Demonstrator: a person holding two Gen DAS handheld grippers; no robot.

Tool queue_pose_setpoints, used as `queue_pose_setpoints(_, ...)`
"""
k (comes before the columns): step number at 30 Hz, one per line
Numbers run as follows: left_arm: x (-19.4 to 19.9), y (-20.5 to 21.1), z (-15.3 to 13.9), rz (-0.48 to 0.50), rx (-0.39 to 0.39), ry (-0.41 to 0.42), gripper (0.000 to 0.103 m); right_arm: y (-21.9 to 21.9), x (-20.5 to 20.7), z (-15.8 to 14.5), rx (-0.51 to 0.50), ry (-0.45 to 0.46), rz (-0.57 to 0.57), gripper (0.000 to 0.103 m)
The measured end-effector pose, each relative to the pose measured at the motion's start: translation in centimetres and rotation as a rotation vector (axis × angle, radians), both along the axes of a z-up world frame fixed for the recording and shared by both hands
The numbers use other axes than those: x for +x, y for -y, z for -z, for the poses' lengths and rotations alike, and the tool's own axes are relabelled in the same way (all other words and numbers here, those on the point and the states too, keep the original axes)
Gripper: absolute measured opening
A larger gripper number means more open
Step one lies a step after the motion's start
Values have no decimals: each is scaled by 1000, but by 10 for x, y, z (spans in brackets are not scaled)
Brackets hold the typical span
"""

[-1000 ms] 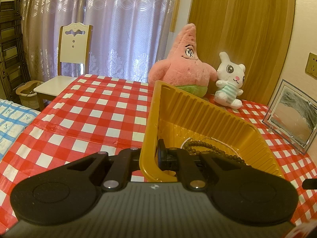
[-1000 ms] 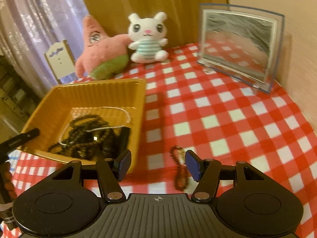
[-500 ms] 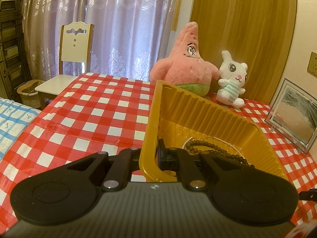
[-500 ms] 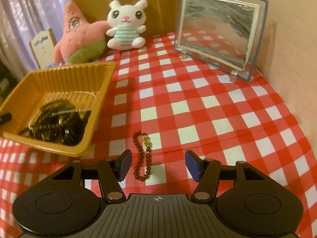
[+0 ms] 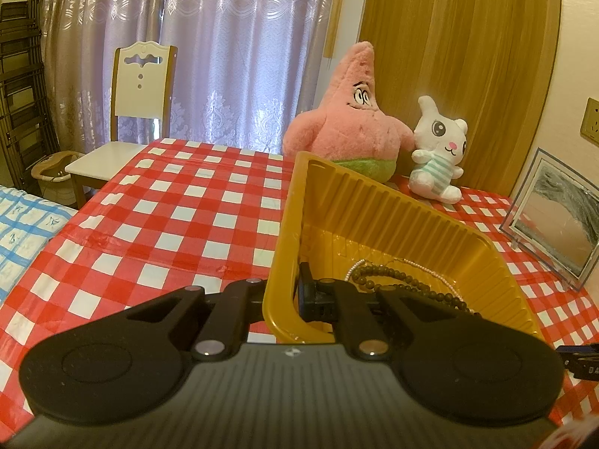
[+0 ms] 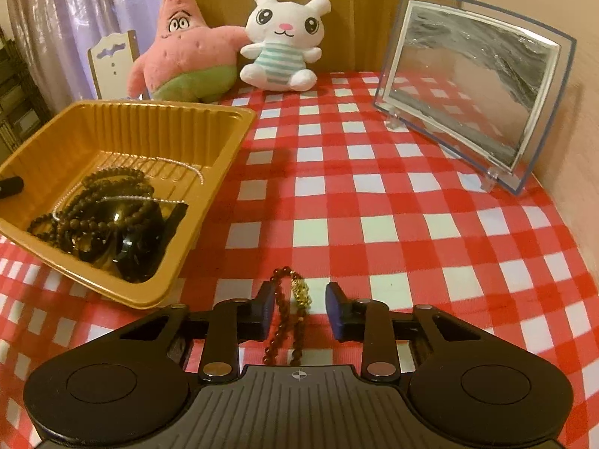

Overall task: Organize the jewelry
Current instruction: 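Move the open right tool over the red bead bracelet, then close the right tool on the red bead bracelet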

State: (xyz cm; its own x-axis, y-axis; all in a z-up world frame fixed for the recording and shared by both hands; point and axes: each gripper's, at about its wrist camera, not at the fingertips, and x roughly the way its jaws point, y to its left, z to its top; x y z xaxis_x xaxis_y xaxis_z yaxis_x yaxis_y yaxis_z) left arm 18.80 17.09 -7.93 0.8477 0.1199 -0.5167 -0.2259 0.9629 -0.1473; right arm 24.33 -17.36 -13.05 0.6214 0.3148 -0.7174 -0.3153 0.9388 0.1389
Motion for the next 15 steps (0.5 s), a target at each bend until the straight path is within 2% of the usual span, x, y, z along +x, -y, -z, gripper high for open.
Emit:
queue_pose_setpoints(6,0,0,0,1,1,0,6,2,10,6,-23,-18,19,26)
queue_pose_setpoints(15,1,0,0,0,1,-1,7,-12,7,10,-97,28,-53,24)
